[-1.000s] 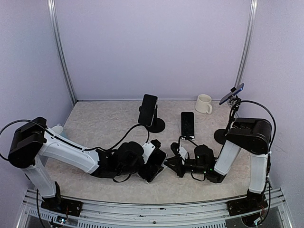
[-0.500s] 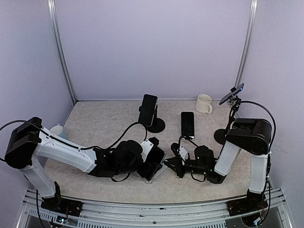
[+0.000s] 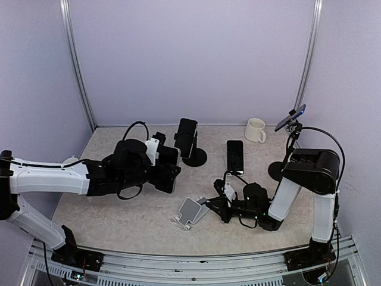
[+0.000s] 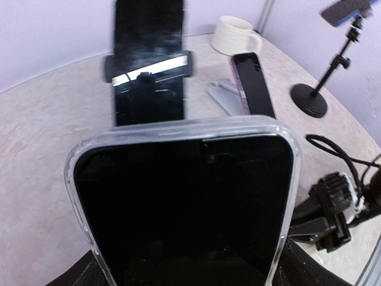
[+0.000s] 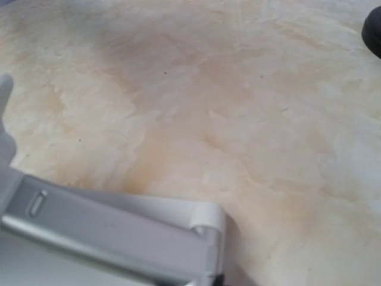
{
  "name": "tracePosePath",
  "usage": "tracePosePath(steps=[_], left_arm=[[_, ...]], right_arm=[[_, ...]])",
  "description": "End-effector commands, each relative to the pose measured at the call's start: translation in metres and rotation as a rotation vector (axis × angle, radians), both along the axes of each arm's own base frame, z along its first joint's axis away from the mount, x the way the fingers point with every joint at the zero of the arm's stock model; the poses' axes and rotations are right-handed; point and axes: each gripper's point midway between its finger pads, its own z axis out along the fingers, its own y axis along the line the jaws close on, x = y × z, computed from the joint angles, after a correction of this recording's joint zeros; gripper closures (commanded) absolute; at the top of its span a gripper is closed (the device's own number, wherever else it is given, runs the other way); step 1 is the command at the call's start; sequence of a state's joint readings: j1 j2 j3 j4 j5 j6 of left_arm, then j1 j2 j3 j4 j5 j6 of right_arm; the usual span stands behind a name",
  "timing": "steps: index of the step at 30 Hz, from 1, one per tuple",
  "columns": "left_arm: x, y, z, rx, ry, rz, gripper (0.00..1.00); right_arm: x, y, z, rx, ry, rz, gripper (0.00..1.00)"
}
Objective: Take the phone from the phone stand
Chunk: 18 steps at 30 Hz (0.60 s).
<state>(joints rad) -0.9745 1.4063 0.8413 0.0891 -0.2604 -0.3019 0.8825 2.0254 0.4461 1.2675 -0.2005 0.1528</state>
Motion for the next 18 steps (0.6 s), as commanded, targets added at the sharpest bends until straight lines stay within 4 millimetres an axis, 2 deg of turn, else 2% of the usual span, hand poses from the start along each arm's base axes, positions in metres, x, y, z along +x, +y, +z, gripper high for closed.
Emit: tracePosePath(steps=[1, 4, 9, 12, 18], left_arm=[[0.022, 0.063, -0.002, -0.026, 0.117, 0.163, 0.46], [0.039, 0.112, -0.025, 0.006, 0.220, 0.282, 0.47], [0.048, 0.164, -0.060, 0.087, 0.358, 0.398, 0.48], [0.050, 0.185, -0.079, 0.166, 0.408, 0.444, 0.48], [0.054, 0.205, -0.114, 0.260, 0.512, 0.447, 0.49]], right_arm=[[-0.001, 0.007, 0.014, 0.050, -0.046, 0.016, 0.93], [-0.001, 0.008, 0.015, 0.057, -0.049, 0.020, 0.93], [-0.003, 0.009, 0.017, 0.065, -0.052, 0.027, 0.93], [-0.003, 0.009, 0.018, 0.069, -0.055, 0.030, 0.93], [-0.003, 0.011, 0.019, 0.075, -0.053, 0.041, 0.93]])
